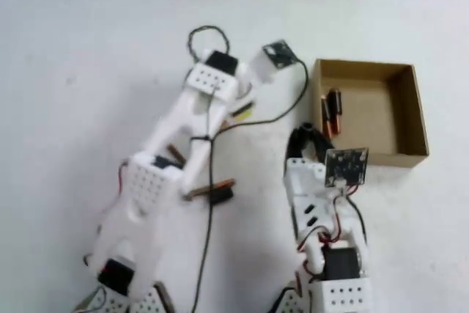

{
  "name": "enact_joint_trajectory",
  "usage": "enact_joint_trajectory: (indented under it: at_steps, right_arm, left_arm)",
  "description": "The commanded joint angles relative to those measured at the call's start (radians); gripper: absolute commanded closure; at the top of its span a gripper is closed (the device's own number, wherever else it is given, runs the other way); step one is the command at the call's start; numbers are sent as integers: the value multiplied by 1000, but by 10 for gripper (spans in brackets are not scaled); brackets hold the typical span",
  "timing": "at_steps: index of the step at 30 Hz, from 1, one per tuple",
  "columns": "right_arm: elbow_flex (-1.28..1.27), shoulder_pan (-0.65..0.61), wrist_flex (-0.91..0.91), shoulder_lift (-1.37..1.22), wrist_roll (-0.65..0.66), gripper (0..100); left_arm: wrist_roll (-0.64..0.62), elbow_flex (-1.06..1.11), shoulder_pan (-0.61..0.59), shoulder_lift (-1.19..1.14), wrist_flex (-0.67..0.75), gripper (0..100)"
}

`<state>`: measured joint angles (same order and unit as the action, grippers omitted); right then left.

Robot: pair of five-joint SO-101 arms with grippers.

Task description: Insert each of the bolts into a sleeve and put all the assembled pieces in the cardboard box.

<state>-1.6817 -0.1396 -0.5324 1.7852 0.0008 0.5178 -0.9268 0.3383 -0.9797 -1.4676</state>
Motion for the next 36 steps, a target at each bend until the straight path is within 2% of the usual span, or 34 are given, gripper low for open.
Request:
enact_joint_trajectory:
  at_steps: [1,6,16,33,36]
  right_arm:
    - [-9,13,1,12,-11,981]
    - [-9,13,-1,12,-11,981]
    - [-9,13,-2,12,-8,981]
    - [-9,13,-16,12,-5,981]
    - [-9,13,-16,12,-6,981]
  left_arm:
    - [-43,-196,22,-53,-52,858]
    - [-106,-371,35,-168,-64,858]
    - [-106,-562,38,-291,-107,859]
    - [-115,-569,22,-325,-183,862]
    - [-115,-569,4,-326,-198,891]
